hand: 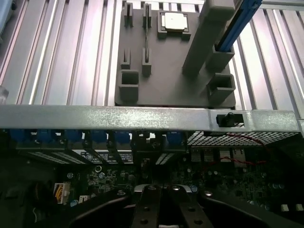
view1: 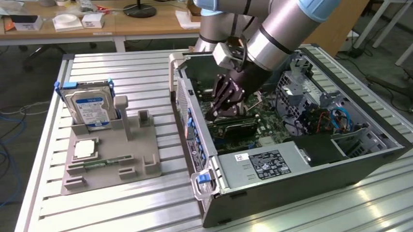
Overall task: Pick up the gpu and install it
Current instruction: 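Press down on the gpu until it lock into place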
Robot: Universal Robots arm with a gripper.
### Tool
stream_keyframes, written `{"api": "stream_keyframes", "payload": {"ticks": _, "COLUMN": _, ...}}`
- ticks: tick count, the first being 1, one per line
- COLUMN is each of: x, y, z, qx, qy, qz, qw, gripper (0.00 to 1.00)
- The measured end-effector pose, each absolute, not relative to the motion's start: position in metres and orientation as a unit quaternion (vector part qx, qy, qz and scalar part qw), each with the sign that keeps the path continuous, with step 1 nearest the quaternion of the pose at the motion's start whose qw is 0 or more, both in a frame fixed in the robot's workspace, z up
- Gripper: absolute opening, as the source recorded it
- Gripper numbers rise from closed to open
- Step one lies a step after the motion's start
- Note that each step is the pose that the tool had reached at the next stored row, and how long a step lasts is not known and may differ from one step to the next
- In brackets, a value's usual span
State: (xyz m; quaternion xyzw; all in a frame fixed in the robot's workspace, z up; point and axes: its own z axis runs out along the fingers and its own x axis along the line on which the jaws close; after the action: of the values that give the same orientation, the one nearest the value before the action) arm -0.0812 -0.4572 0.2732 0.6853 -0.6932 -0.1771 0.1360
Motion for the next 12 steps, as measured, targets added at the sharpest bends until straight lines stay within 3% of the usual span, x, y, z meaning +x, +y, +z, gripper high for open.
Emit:
{"api": "stream_keyframes", "payload": {"ticks": 6, "x": -0.0799, "y": -0.4578, "z": 0.2731, "qx": 0.678, "qy": -0.687, "qz": -0.205, "qw": 0.163, "gripper": 0.1}}
{"api": "stream_keyframes", "payload": {"ticks": 12, "x": -0.0799, "y": -0.4615, "z": 0.2726, "qx": 0.675, "qy": -0.683, "qz": -0.216, "qw": 0.175, "gripper": 0.1}}
